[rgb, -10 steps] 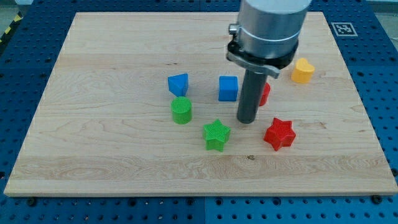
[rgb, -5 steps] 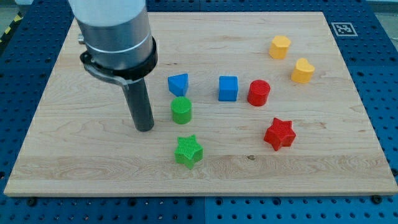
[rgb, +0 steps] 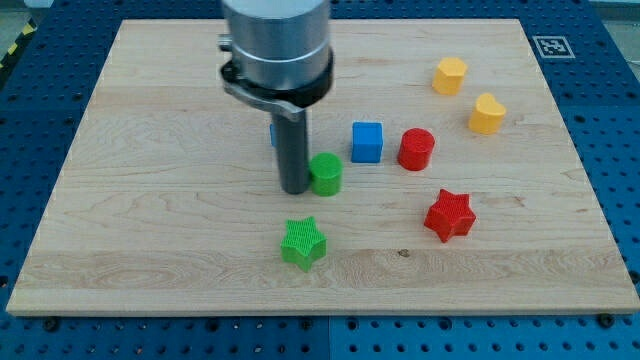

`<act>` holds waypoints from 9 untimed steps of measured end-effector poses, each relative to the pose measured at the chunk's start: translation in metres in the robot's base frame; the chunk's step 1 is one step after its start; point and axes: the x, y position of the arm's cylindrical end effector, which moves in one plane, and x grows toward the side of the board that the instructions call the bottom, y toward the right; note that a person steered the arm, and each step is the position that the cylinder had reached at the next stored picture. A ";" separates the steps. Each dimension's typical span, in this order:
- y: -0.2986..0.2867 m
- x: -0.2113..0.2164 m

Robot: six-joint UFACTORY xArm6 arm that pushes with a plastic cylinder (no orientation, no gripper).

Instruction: Place the green circle to the bottom of the heart

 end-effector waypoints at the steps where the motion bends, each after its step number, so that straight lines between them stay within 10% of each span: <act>1: 0.012 0.000; 5: 0.009 -0.011; 9: 0.129 -0.011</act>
